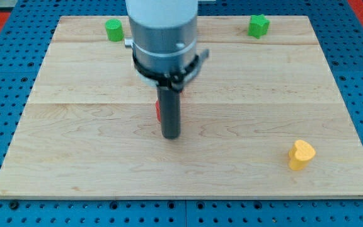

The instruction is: Move yellow heart diagonally upwards

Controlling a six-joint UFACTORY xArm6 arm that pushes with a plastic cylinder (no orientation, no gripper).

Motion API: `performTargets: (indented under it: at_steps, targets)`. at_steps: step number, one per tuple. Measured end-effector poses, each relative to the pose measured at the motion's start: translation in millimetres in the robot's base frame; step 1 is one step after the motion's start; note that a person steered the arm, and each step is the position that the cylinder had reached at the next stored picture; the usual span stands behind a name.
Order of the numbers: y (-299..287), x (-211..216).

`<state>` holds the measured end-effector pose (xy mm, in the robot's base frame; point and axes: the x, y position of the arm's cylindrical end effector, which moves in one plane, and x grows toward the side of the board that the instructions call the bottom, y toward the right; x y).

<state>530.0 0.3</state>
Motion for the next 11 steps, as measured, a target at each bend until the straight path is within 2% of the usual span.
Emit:
performTargets:
  at_steps: [1,2,3,4,5,6,7,8,9,10,11]
  targets:
    - [100.9,-14.1]
    - [161.7,-49.7]
    - [253.5,-28.3]
    - [233.7,33.0]
    - [170.9,55.7]
    - [100.6,13.8]
    - [142.2,23.0]
    - [194.2,53.0]
    - [248.4,39.8]
    - [235.3,3.3]
    - [168.5,2.2]
